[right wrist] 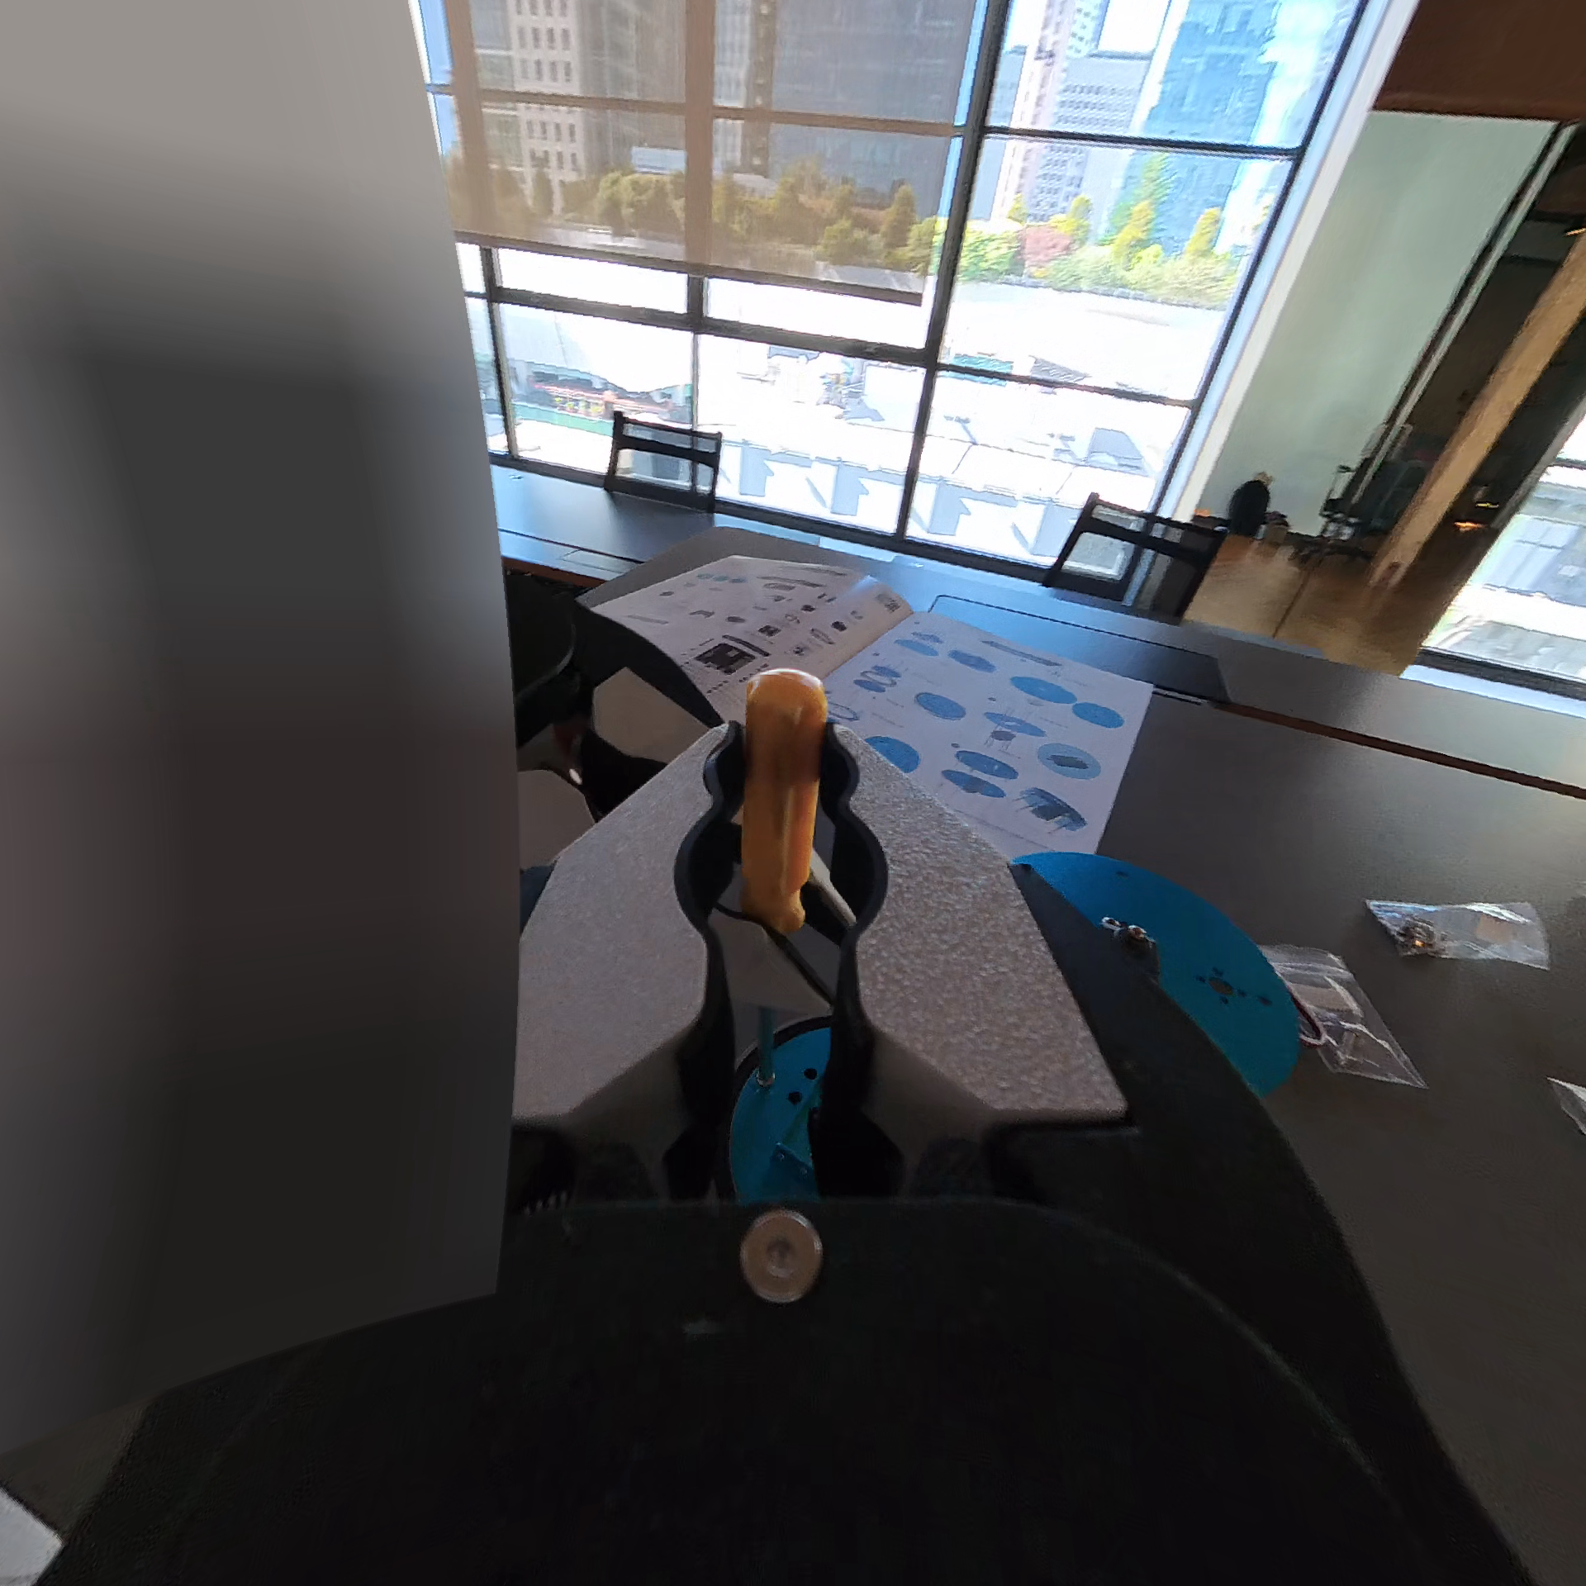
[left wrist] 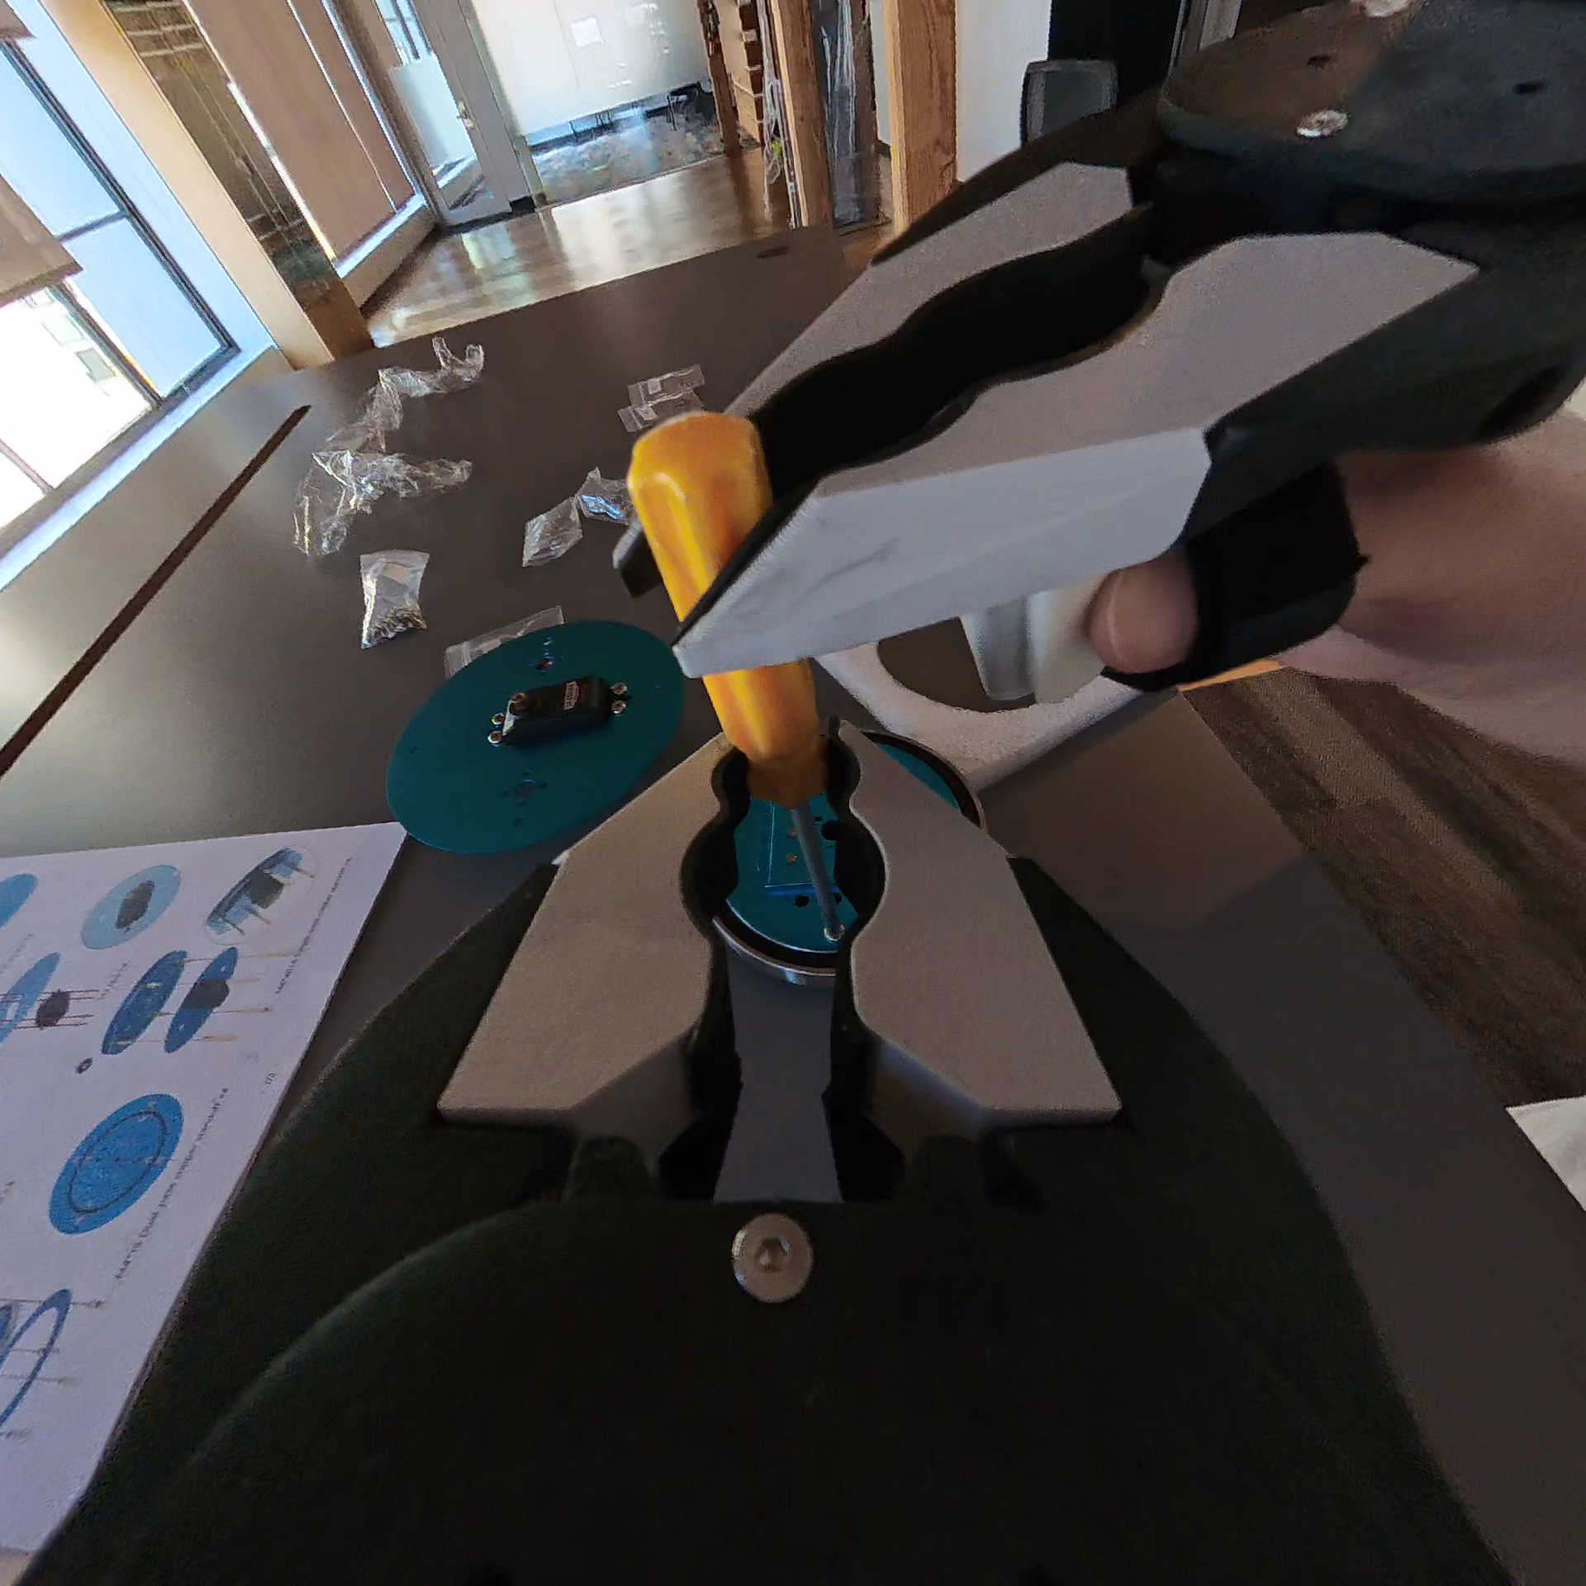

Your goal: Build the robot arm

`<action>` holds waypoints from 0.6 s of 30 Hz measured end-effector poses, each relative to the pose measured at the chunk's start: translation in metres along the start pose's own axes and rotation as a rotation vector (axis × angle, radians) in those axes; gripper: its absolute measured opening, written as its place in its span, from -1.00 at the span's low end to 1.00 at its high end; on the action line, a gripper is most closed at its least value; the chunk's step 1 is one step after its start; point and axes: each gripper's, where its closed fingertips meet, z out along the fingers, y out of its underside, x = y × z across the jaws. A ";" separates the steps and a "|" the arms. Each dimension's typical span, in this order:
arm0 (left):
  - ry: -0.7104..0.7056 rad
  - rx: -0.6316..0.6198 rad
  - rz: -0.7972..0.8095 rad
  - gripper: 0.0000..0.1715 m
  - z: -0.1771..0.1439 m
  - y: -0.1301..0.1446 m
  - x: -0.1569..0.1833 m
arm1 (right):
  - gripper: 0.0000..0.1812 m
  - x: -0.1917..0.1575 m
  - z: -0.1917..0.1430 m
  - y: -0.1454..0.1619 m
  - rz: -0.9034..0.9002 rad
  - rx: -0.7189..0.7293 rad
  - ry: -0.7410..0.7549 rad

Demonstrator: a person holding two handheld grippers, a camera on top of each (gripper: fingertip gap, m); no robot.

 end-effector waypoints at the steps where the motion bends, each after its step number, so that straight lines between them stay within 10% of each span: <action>1: 0.005 -0.001 -0.001 -0.81 0.000 0.000 0.000 | -0.83 -0.001 0.000 0.000 -0.001 -0.010 -0.032; 8: 0.064 -0.011 -0.002 -0.81 -0.001 0.001 0.001 | -0.42 -0.006 -0.007 -0.021 -0.038 -0.023 -0.532; 18: 0.139 -0.011 0.056 -0.77 -0.002 0.001 0.006 | -0.81 -0.016 -0.007 -0.004 0.058 -0.132 -0.852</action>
